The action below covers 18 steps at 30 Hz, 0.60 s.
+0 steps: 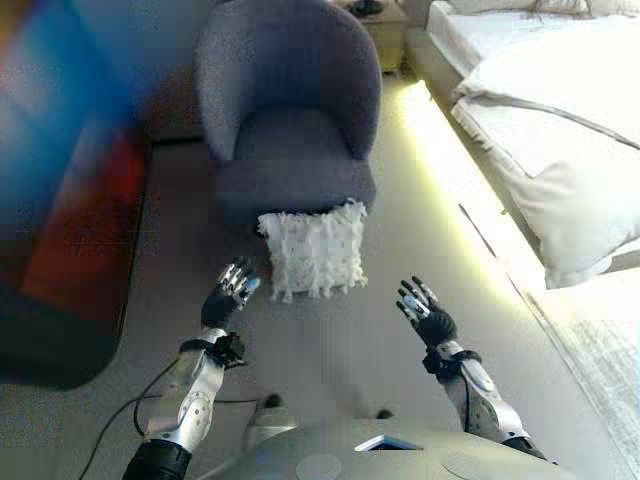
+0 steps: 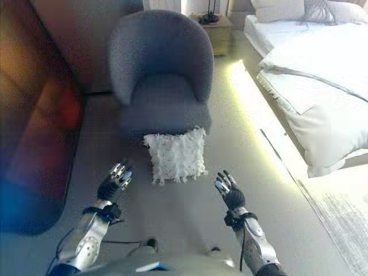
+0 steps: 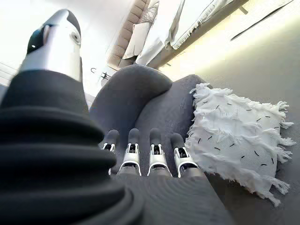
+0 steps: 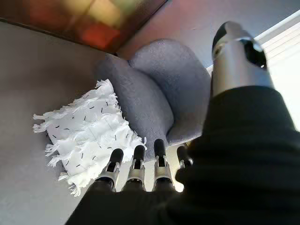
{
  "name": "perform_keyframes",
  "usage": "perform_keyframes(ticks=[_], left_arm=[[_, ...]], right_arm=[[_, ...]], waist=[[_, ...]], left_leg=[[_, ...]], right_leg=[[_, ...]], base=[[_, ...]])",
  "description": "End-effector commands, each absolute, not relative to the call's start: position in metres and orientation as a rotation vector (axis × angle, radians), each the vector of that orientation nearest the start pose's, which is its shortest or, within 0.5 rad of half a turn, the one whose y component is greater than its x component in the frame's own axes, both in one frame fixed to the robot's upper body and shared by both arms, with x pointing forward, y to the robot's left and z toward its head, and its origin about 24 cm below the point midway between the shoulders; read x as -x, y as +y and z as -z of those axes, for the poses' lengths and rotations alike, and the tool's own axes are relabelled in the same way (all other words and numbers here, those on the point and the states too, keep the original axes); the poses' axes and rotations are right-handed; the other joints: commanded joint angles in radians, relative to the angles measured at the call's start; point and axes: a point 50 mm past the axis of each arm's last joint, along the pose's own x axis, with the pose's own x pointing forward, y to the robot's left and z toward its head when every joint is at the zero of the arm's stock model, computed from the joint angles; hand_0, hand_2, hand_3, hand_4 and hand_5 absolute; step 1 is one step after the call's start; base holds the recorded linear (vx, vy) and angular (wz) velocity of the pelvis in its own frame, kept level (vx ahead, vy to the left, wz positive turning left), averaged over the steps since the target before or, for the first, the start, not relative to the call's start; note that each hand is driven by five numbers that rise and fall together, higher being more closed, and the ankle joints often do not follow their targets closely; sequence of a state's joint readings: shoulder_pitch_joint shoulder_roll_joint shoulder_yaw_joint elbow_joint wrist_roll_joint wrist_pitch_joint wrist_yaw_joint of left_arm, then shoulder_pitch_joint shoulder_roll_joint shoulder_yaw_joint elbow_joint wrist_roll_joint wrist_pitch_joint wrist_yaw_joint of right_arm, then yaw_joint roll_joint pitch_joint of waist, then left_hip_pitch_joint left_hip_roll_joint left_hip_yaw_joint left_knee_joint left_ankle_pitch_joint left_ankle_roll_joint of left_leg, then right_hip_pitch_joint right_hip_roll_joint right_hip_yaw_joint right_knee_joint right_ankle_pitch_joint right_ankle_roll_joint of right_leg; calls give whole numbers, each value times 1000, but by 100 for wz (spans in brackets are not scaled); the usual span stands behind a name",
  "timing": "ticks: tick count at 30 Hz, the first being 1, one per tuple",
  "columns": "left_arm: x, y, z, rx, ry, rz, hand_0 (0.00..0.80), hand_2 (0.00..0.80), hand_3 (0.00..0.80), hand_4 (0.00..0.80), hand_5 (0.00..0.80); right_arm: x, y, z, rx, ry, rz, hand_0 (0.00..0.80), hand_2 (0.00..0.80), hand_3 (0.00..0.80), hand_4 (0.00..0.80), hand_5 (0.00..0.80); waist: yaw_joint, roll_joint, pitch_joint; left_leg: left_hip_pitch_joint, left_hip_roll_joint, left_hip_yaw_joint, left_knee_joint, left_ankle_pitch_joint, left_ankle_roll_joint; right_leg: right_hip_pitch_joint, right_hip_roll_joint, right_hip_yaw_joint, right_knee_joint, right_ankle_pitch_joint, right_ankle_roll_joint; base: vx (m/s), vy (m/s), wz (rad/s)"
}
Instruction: Pick up the cushion and take it to the sofa
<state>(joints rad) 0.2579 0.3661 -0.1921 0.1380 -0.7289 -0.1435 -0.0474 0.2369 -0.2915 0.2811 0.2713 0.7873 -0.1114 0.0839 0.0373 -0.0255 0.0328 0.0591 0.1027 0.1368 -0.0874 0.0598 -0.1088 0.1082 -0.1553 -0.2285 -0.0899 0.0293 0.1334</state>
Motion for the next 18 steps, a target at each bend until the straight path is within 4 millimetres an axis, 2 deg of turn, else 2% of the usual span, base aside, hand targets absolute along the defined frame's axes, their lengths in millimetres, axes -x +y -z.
perform_keyframes(ticks=[1,3,18], left_arm=[[-209,205,-3,317,114,37,0,0,0,0,0],[-210,206,-5,356,93,37,0,0,0,0,0],[-209,209,0,281,123,11,0,0,0,0,0]], right_arm=[[-201,-170,30,-501,275,-81,0,0,0,0,0],[-202,-170,31,-502,273,-77,0,0,0,0,0],[-201,-170,32,-491,279,-77,0,0,0,0,0]], waist=[[-25,-15,16],[-23,-13,18],[-25,-10,23]], left_leg=[[21,-69,72,0,-72,94],[19,-68,71,0,-71,93],[24,-70,72,0,-70,92]], right_leg=[[-33,29,-13,3,22,-16],[-34,29,-15,3,22,-16],[-30,27,-13,3,21,-16]], base=[[0,0,0],[-16,-3,0],[0,0,0]])
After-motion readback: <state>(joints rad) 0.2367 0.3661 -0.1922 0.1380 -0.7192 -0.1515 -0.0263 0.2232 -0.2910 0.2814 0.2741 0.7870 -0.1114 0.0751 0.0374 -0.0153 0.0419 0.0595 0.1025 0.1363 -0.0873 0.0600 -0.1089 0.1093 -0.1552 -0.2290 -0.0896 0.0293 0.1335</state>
